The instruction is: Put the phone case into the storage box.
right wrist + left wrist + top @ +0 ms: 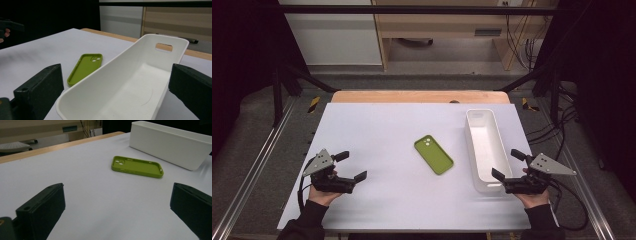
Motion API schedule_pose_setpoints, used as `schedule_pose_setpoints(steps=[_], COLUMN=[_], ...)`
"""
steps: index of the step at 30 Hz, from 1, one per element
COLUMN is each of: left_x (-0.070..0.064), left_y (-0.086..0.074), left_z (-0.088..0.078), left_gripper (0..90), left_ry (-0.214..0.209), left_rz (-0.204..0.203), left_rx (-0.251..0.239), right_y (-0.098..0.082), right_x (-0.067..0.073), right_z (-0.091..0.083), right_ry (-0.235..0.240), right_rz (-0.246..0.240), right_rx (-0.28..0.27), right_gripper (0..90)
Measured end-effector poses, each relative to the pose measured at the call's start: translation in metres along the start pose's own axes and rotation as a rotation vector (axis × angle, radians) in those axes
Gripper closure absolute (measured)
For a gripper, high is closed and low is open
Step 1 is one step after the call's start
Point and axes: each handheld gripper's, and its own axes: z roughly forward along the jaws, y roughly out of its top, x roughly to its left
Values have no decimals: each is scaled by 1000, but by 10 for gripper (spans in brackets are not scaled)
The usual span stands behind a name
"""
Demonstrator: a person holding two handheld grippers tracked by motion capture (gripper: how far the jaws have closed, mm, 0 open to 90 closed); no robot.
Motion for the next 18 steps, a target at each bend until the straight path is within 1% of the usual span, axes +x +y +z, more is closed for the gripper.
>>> schedule_pose_setpoints(steps=[1, 3, 5, 12, 15, 18], left_x=[-2, -5, -6, -16, -22, -25], left_y=[0, 2, 2, 11, 15, 18], left_z=[1, 6, 7, 19, 26, 30], left_gripper=[0, 0, 0, 0, 1, 1], left_ry=[4, -1, -4, -13, -21, -25], left_rz=[4, 5, 5, 7, 10, 13], left_rx=[5, 11, 13, 19, 32, 35], right_y=[0, 0, 0, 0, 0, 1], right_x=[0, 0, 0, 0, 0, 0], right_z=[0, 0, 0, 1, 1, 0], right_ry=[-1, 1, 1, 0, 2, 1], right_rz=[-1, -2, -4, -9, -8, -11], right_rx=[1, -2, -1, 7, 6, 6], right_gripper=[3, 3, 3, 3, 3, 3])
